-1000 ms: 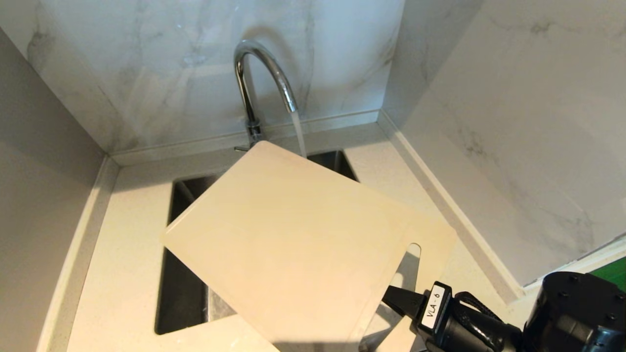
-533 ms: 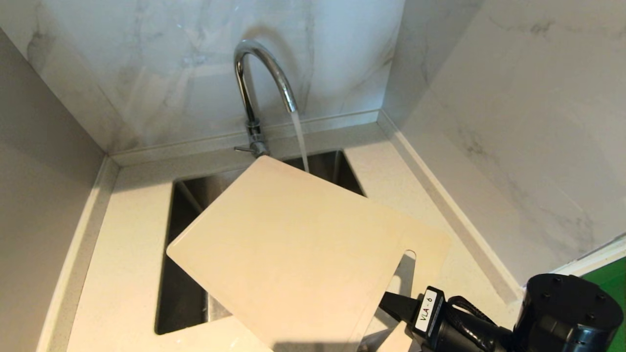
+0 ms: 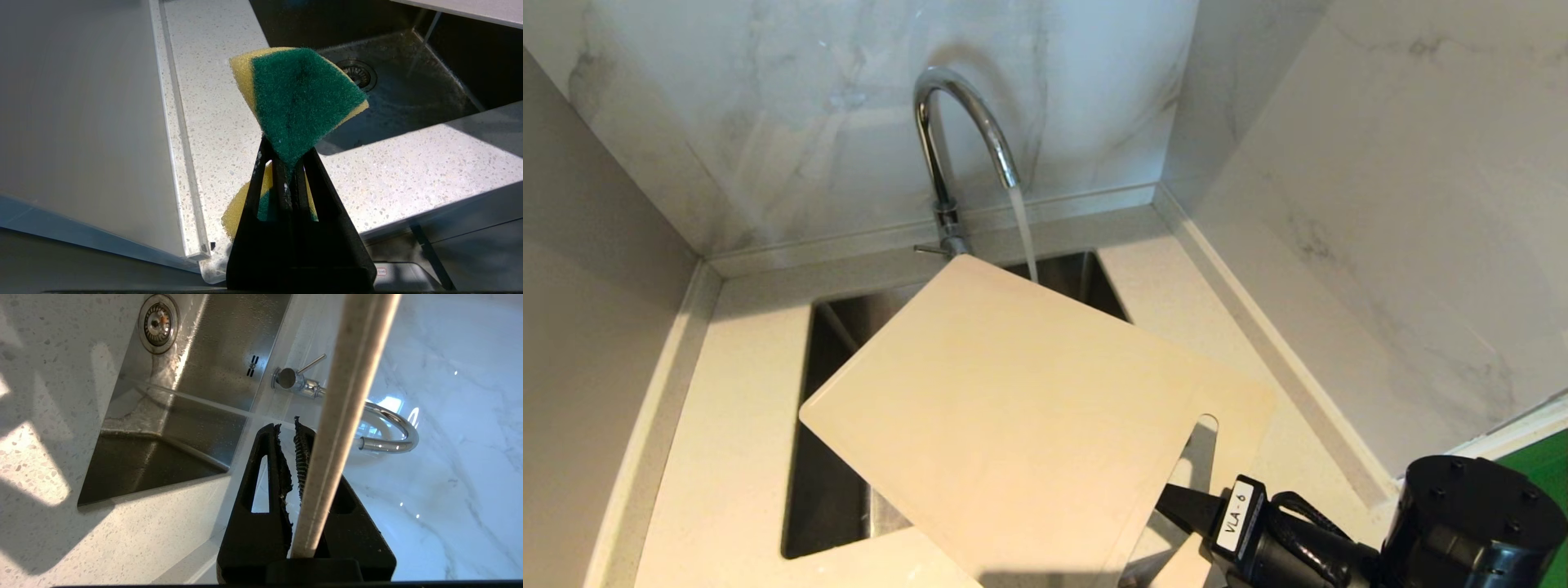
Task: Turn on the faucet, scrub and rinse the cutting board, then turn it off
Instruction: Pick up the cutting board
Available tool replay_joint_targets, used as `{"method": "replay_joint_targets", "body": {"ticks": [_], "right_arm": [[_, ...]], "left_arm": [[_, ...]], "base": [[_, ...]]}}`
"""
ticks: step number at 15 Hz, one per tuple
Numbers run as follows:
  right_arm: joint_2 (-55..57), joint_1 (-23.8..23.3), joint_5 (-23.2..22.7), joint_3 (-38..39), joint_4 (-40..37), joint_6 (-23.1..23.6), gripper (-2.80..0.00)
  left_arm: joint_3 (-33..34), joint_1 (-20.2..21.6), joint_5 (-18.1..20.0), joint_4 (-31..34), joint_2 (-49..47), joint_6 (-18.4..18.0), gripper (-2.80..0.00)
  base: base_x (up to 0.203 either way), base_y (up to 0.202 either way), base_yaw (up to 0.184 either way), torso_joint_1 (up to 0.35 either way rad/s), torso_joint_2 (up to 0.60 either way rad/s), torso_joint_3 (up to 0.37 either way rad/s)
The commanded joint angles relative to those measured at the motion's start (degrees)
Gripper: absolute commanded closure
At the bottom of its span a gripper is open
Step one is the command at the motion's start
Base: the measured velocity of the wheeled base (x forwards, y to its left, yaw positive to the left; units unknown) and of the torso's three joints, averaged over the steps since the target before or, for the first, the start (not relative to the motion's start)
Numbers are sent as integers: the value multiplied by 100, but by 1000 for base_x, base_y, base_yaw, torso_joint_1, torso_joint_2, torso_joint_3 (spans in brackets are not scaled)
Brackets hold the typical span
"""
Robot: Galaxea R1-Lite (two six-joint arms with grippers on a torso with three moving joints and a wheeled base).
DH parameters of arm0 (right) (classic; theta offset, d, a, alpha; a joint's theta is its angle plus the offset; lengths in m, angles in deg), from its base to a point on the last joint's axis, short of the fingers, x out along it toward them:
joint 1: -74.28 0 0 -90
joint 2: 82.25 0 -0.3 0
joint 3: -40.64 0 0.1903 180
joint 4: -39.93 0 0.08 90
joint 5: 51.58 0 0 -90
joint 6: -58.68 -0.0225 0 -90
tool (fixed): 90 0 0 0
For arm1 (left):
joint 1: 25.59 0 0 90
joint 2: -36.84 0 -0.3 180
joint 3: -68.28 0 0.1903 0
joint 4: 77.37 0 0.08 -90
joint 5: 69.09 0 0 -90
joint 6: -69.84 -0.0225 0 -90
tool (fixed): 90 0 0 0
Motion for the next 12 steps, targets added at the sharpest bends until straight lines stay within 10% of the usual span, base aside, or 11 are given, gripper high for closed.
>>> {"method": "replay_joint_targets", "body": {"ticks": [1,12], "right_arm": [[-30,5,-19,-1,47,69,0],[-347,22,-19,8,65,25,0]], "left_arm": [[0,2,-1,-2,13,3,0],[0,2,-1,-2,13,3,0]], "base": [[0,0,0,0,0,0],[0,0,0,0,0,0]]}}
